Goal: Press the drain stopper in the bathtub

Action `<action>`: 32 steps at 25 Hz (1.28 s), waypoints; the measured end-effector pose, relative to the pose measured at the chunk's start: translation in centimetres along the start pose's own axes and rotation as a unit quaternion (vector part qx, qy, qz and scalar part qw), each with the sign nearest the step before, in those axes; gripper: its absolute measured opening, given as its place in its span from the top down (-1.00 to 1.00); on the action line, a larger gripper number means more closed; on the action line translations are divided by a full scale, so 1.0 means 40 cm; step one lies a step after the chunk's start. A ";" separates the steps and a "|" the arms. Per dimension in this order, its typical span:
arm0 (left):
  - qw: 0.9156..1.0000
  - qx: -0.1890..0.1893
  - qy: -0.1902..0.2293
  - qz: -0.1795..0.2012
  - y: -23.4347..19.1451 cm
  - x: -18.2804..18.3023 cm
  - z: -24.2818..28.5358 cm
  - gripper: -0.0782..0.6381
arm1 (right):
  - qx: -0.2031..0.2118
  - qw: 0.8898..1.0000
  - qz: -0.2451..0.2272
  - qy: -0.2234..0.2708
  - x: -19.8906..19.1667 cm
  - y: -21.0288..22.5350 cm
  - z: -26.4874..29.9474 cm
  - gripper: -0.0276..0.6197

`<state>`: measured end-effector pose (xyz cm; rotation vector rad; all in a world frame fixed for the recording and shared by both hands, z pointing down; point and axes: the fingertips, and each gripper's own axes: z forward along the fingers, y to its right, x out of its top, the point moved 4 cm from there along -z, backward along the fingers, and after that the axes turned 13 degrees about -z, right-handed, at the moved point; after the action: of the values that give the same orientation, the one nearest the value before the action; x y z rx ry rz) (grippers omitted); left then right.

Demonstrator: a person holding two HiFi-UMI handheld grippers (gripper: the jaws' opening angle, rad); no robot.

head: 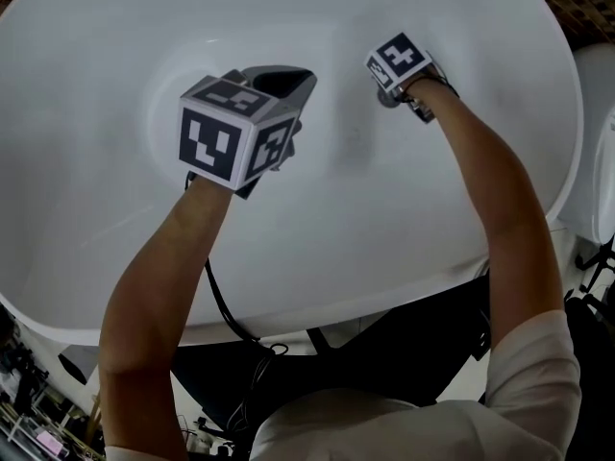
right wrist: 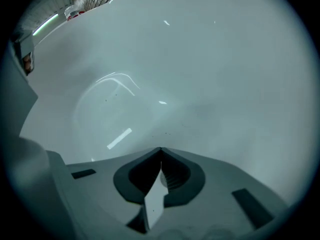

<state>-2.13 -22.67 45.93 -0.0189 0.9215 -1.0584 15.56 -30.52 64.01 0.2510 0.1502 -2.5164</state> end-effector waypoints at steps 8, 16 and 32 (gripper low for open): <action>0.999 -0.011 -0.024 -0.032 -0.026 -0.033 0.082 0.76 | 0.033 0.997 0.052 -0.052 -0.095 0.045 0.117 0.87; 0.995 -0.016 -0.044 -0.083 -0.060 -0.110 0.141 0.76 | 0.078 0.986 0.114 -0.094 -0.198 0.038 0.248 0.87; 0.989 -0.034 -0.079 -0.120 -0.062 -0.186 0.156 0.76 | 0.080 0.977 0.167 -0.105 -0.259 0.030 0.292 0.86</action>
<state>-1.12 -20.88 55.75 -0.2727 0.8246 -1.2292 22.85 -27.65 77.57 0.0636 -0.1669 -2.2031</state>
